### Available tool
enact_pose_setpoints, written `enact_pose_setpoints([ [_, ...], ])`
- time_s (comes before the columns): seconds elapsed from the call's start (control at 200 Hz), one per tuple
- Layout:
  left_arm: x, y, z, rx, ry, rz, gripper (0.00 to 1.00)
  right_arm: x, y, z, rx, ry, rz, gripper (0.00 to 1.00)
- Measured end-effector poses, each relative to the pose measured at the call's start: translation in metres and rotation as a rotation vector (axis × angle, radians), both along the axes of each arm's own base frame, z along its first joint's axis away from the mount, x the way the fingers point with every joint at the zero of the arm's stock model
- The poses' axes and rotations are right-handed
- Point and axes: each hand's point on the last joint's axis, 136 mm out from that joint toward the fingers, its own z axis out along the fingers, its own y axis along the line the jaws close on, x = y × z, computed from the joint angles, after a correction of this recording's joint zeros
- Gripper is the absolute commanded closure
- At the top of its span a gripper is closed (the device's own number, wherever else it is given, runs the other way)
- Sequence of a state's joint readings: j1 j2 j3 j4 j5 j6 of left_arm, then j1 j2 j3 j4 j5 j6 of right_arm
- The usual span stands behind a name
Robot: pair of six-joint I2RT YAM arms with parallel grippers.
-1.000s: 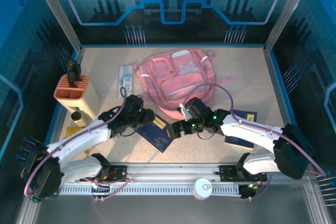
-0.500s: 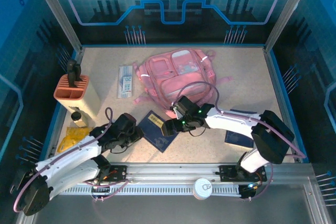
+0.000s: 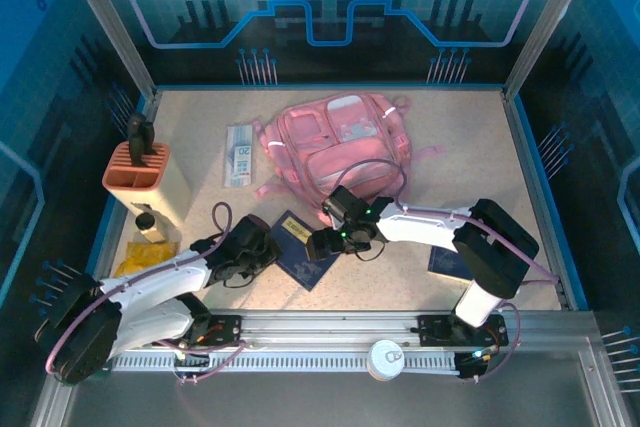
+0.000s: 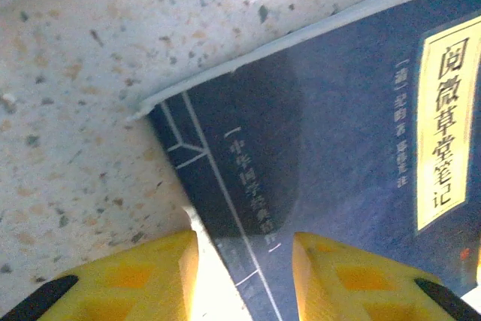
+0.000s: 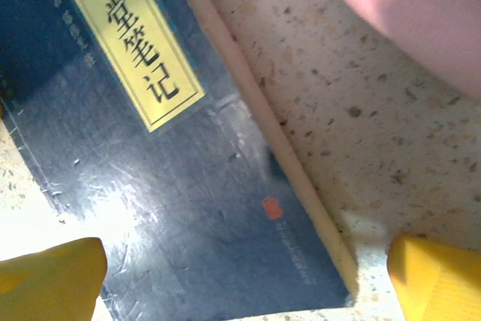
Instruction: Pack the student bag
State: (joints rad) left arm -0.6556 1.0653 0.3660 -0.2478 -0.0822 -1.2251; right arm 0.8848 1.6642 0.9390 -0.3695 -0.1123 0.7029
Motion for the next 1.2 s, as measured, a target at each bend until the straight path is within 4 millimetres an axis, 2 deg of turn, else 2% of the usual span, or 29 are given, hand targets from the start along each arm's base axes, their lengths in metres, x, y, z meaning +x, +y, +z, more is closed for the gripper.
enact_pose_setpoints([
  [0.255, 0.028, 0.008, 0.007, -0.008, -0.092, 0.019, 0.65, -0.037, 0.022, 0.012, 0.037, 0.013, 0.091, 0.11],
  [0.34, 0.034, 0.011, 0.009, 0.004, -0.115, 0.003, 0.64, -0.041, 0.024, 0.017, 0.050, 0.016, 0.095, 0.10],
  [0.48, 0.036, 0.015, 0.018, 0.044, -0.118, -0.028, 0.63, -0.036, 0.014, 0.019, 0.032, 0.024, 0.068, 0.09],
  [0.68, 0.024, 0.019, 0.026, 0.035, -0.099, -0.015, 0.64, -0.010, -0.003, 0.018, 0.024, 0.036, -0.027, 0.21],
  [0.871, 0.002, 0.003, 0.023, -0.005, -0.073, -0.044, 0.63, -0.001, 0.008, 0.015, 0.018, 0.042, -0.014, 0.27],
  [1.201, -0.008, 0.005, 0.000, 0.022, 0.011, -0.013, 0.63, 0.006, 0.024, 0.001, -0.011, 0.051, 0.027, 0.35],
])
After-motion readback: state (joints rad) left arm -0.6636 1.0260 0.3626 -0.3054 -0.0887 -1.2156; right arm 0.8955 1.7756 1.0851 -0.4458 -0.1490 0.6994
